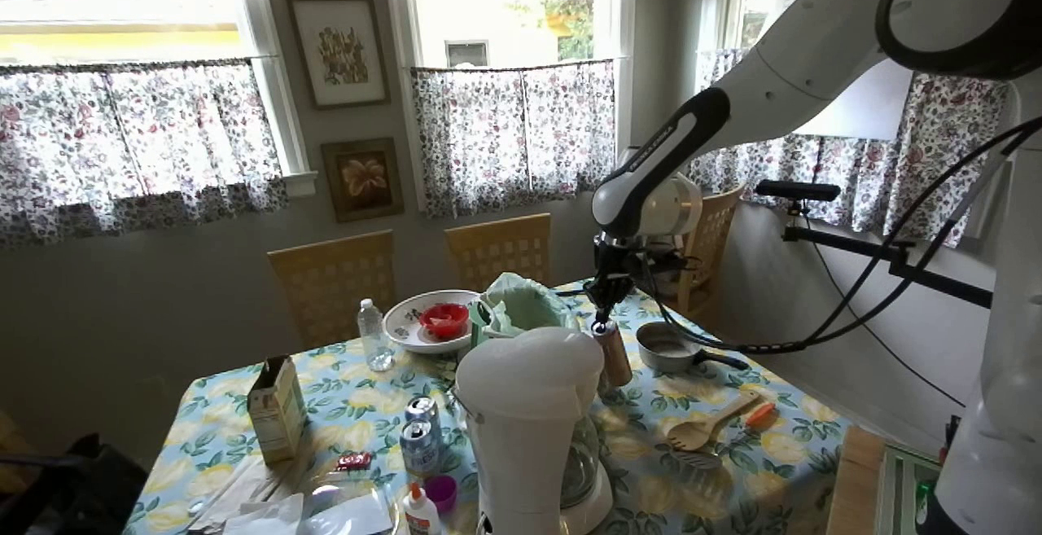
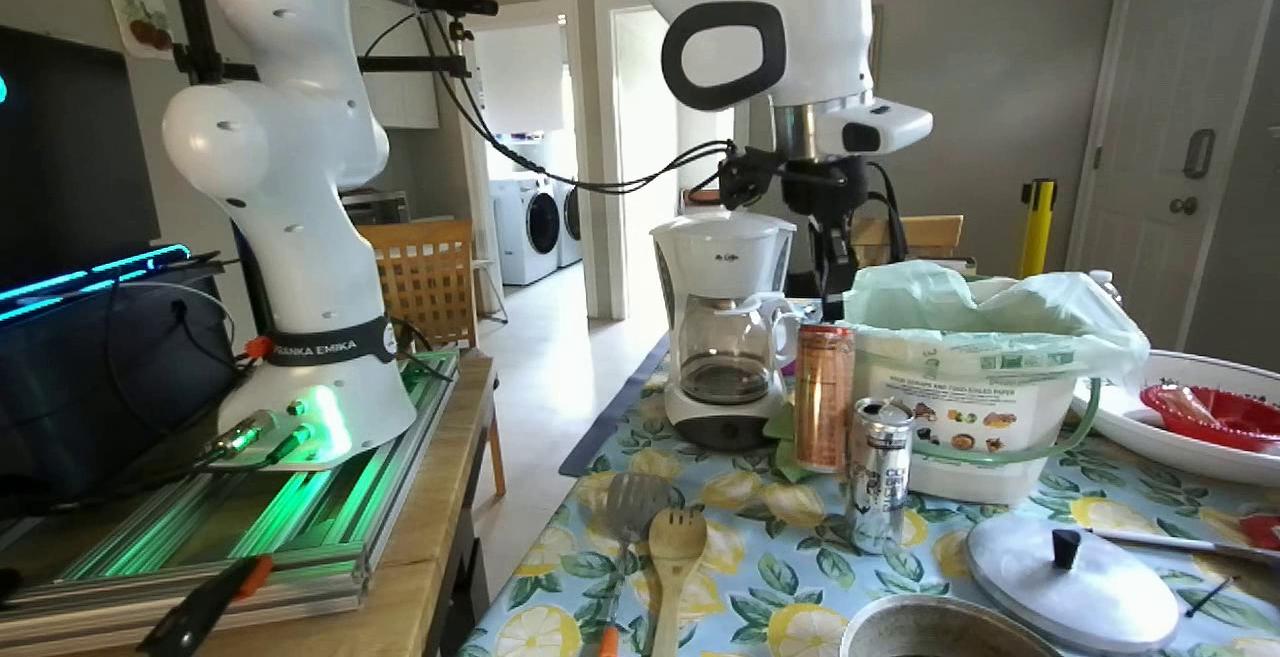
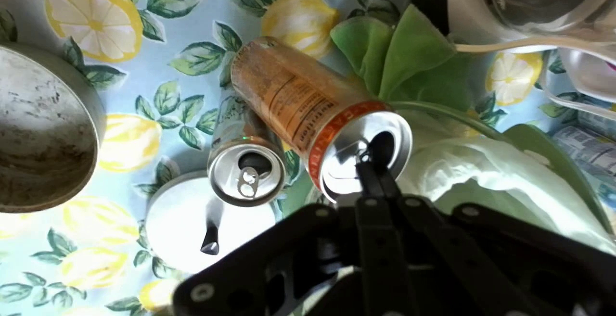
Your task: Put both cans into the bin
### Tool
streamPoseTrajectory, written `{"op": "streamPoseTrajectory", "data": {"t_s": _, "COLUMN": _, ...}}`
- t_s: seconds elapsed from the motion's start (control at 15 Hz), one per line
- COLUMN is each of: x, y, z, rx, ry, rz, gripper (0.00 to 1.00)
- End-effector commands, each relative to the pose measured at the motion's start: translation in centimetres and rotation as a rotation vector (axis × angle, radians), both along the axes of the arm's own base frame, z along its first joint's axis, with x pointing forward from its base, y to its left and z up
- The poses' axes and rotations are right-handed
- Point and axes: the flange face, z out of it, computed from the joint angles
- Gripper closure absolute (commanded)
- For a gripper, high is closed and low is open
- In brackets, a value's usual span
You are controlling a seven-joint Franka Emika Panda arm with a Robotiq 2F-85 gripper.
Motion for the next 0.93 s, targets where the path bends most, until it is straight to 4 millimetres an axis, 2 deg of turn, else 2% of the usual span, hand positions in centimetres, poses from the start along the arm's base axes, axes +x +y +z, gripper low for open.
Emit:
{"op": "streamPoseTrajectory", "data": {"t_s": 0.0, "x": -1.4, "y": 0.6, "z": 3.4, "rx": 0.034, "ry": -0.070, "rz": 0.051, "gripper": 1.00}}
{"op": "streamPoseTrajectory", "data": {"t_s": 0.4, "x": -1.7, "y": 1.2, "z": 7.9, "rx": 0.021, "ry": -0.144, "rz": 0.108, "gripper": 1.00}}
{"op": "streamPoseTrajectory", "data": {"t_s": 0.87, "x": -1.9, "y": 2.3, "z": 10.8, "rx": 0.025, "ry": -0.185, "rz": 0.159, "gripper": 1.00}}
